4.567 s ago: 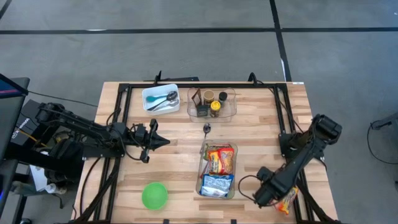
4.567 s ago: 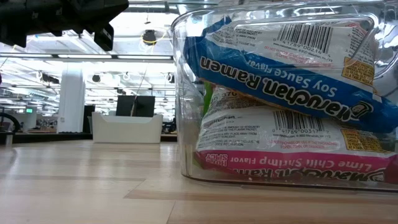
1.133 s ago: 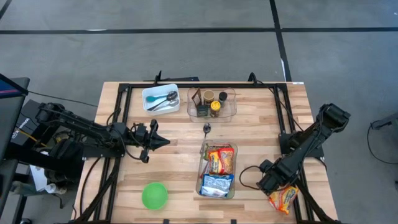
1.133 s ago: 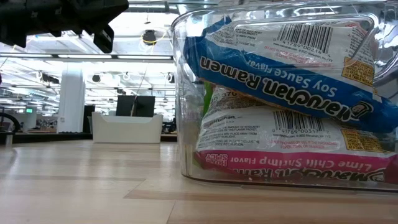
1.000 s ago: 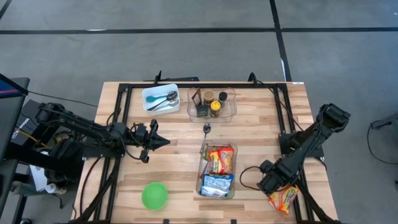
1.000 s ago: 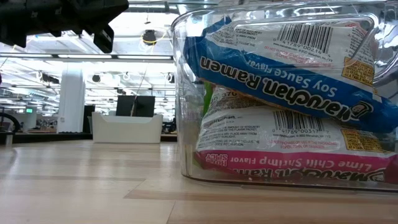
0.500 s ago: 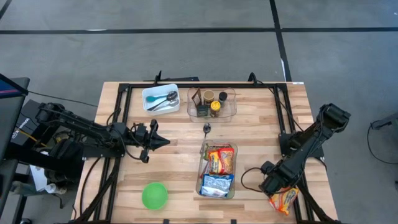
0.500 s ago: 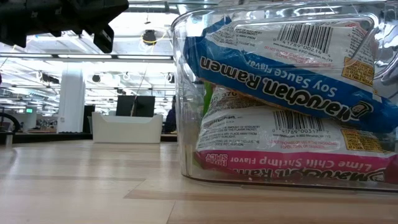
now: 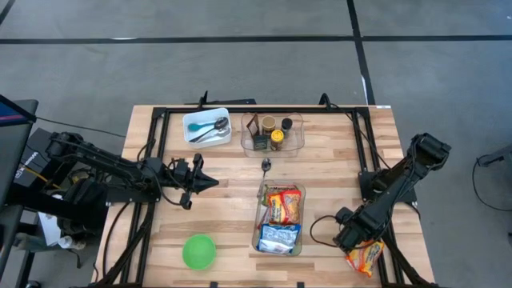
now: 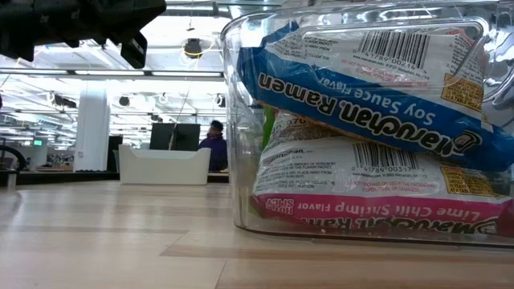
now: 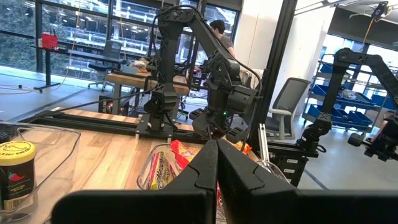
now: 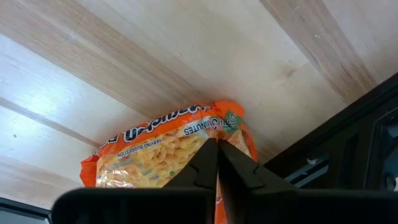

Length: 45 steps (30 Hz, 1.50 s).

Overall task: Pick & Place Food Item
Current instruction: Put the orange noodle pack into the bottom transparent bin

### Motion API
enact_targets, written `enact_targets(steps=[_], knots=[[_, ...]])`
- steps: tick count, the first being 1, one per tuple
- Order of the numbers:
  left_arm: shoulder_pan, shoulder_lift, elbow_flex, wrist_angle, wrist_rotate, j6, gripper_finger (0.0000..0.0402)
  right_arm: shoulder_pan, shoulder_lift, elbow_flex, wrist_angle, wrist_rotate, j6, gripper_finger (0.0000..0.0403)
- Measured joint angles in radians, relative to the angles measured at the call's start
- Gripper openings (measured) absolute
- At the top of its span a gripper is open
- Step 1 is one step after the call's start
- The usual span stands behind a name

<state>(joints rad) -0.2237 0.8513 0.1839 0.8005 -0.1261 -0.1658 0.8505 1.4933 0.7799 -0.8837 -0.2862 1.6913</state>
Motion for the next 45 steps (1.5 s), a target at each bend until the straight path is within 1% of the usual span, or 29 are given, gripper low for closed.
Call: enact_targets(steps=[8,18,23,31,40,45], knots=[[0.001,0.0,0.0,0.0,0.0,0.0,0.0,-0.003,0.0,0.003,-0.002,0.0,-0.046,0.0001],[0.001,0.0,0.0,0.0,0.0,0.0,0.0,-0.009,0.0,0.039,-0.002,0.003,-0.076,0.0],[0.001,0.0,0.0,0.0,0.0,0.0,0.0,-0.009,0.0,0.073,-0.012,0.036,-0.081,0.0],[0.001,0.0,0.0,0.0,0.0,0.0,0.0,-0.008,0.0,0.17,-0.066,0.161,-0.126,0.0],[0.001,0.0,0.0,0.0,0.0,0.0,0.0,-0.009,0.0,0.293,-0.103,0.344,-0.191,0.0],[0.001,0.0,0.0,0.0,0.0,0.0,0.0,-0.009,0.0,0.357,-0.104,0.439,-0.254,0.0]])
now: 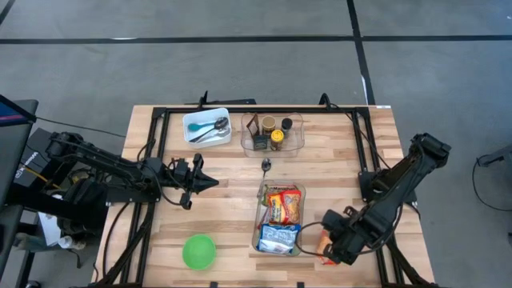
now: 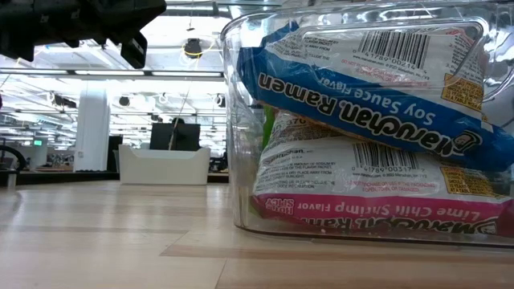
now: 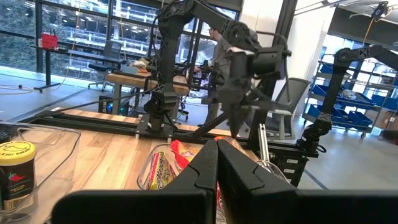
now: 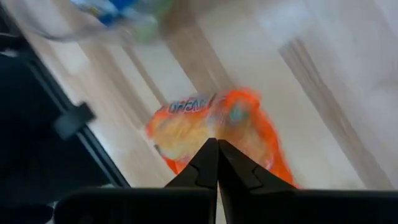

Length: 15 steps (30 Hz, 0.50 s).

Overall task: Pick & Place Food Item
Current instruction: Put the orange noodle pack into the bottom transparent bin

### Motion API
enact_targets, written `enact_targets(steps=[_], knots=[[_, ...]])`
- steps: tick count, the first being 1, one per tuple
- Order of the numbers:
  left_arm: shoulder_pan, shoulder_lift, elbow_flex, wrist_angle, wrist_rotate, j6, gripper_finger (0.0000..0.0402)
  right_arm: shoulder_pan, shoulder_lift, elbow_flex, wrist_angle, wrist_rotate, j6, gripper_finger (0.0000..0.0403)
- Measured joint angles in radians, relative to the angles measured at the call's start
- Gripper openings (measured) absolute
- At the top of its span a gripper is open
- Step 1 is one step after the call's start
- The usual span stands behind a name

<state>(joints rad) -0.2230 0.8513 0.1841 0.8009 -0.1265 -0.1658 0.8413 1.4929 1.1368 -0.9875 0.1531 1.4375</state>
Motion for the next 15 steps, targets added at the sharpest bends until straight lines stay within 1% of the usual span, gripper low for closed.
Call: enact_targets(steps=[4,7,10,15], knots=[[0.0,0.0,0.0,0.0,0.0,0.0,0.0,0.0,0.0,0.044,0.001,0.059,-0.062,0.0],[0.0,0.0,0.0,0.0,0.0,0.0,0.0,0.0,0.0,0.067,0.0,0.084,-0.086,0.0],[0.0,0.0,0.0,0.0,0.0,0.0,0.0,0.0,0.0,0.076,0.001,0.09,-0.084,0.0],[0.0,0.0,0.0,0.0,0.0,0.0,0.0,0.0,0.0,0.076,-0.02,0.087,-0.039,0.0]])
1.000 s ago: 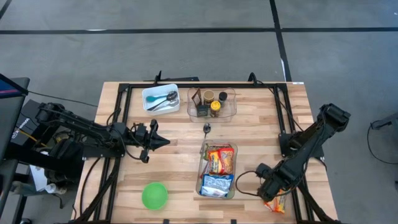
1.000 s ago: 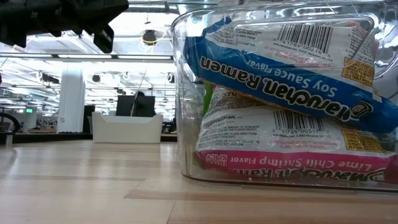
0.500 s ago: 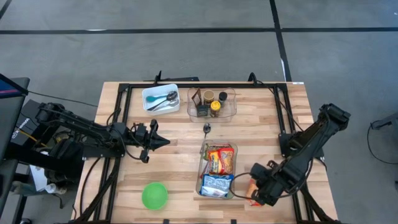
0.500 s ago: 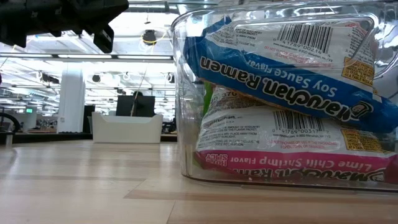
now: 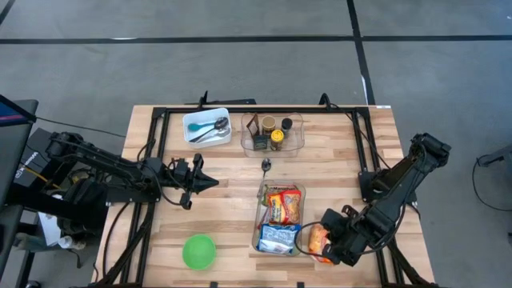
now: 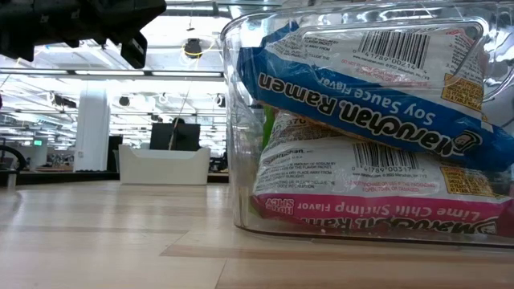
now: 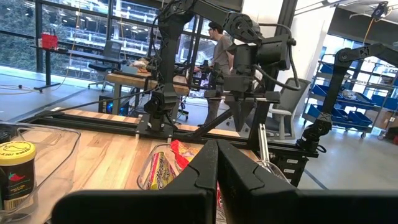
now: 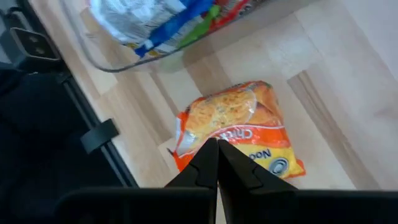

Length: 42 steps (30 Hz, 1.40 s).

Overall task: Pick & Place Food Item
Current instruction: Put the orange noodle pack into the bottom transparent bin

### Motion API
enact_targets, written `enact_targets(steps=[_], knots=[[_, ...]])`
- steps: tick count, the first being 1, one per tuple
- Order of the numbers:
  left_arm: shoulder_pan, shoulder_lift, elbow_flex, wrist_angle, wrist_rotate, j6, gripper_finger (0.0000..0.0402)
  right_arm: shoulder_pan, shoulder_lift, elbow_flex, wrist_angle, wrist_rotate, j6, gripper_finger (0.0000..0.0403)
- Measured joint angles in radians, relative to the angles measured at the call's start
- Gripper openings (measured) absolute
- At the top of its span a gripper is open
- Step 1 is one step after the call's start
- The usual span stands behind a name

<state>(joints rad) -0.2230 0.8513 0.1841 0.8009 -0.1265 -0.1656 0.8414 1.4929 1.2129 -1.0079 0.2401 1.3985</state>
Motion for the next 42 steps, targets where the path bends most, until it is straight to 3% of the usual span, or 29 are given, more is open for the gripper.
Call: enact_targets(steps=[9,16,28,33,42], knots=[[0.0,0.0,0.0,0.0,0.0,0.0,0.0,0.005,0.0,-0.001,-0.132,-0.01,0.161,0.0],[0.0,0.0,0.0,0.0,0.0,0.0,0.0,0.023,0.0,-0.075,-0.112,-0.083,0.276,0.0009],[0.0,0.0,0.0,0.0,0.0,0.0,0.0,0.042,0.0,-0.241,0.192,-0.112,0.331,0.0126],[0.0,0.0,0.0,0.0,0.0,0.0,0.0,0.039,0.0,-0.273,0.207,-0.112,0.424,0.0174],[0.0,0.0,0.0,0.0,0.0,0.0,0.0,0.078,0.0,-0.306,0.257,-0.111,0.58,0.0204]])
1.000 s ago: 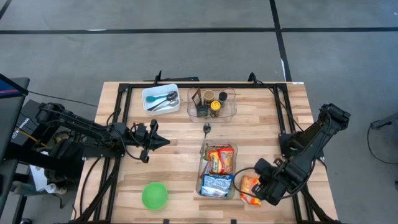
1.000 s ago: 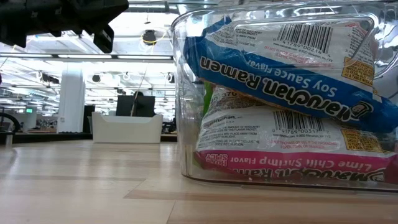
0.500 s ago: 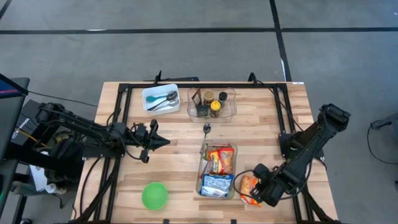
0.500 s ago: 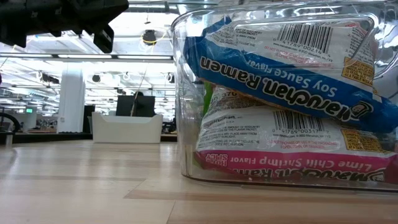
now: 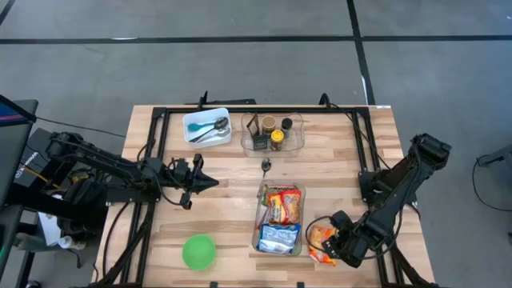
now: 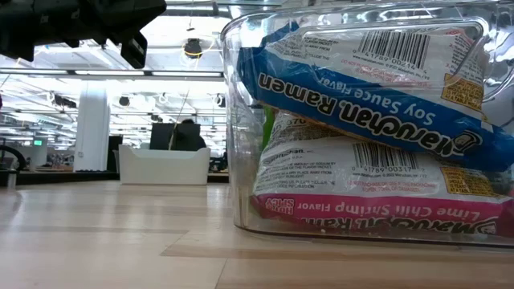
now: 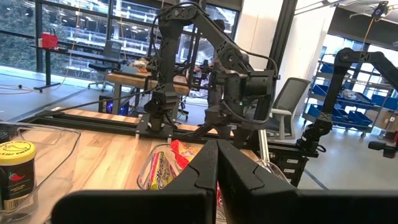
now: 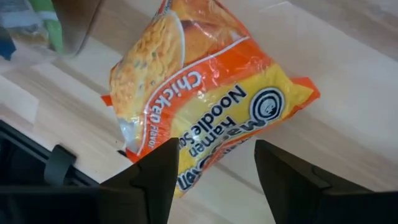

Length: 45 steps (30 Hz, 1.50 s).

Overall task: Pick & Place Food Item
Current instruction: Put the orange noodle pack into the bottom transparent bin

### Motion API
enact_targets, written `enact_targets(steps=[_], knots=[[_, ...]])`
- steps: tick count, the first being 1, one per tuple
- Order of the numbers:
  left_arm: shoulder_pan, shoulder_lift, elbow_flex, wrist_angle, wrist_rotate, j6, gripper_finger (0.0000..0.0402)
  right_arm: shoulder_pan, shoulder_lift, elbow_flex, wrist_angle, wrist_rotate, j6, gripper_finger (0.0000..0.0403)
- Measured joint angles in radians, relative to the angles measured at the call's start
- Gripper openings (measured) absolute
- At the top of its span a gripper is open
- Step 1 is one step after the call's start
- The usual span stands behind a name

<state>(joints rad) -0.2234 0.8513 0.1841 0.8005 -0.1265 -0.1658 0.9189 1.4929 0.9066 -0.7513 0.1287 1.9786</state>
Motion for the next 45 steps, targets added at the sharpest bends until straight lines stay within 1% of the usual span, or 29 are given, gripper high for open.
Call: enact_targets(steps=[5,12,18,24,26,31,36,45], knots=[[0.0,0.0,0.0,0.0,0.0,0.0,0.0,0.004,0.0,0.0,0.008,0.005,0.041,0.0199],[0.0,0.0,0.0,0.0,0.0,0.0,0.0,0.004,0.0,0.0,0.015,0.008,0.041,0.0188],[0.0,0.0,0.0,0.0,0.0,0.0,0.0,-0.001,0.022,0.001,0.047,0.045,0.038,0.018],[0.0,0.0,0.0,0.0,0.0,0.0,0.0,-0.009,0.118,-0.001,0.077,-0.024,0.035,0.0171],[0.0,0.0,0.0,0.0,0.0,0.0,0.0,-0.011,0.14,0.001,0.12,-0.03,0.029,0.0169],[0.0,0.001,0.0,0.0,0.0,0.0,0.0,-0.01,0.156,0.001,0.139,-0.039,0.03,0.0158],[0.0,0.001,0.0,0.0,0.0,0.0,0.0,-0.01,0.156,0.001,0.139,-0.046,0.03,0.013],[0.0,0.001,0.0,0.0,0.0,0.0,0.0,-0.01,0.156,0.001,0.137,-0.05,0.023,0.005]])
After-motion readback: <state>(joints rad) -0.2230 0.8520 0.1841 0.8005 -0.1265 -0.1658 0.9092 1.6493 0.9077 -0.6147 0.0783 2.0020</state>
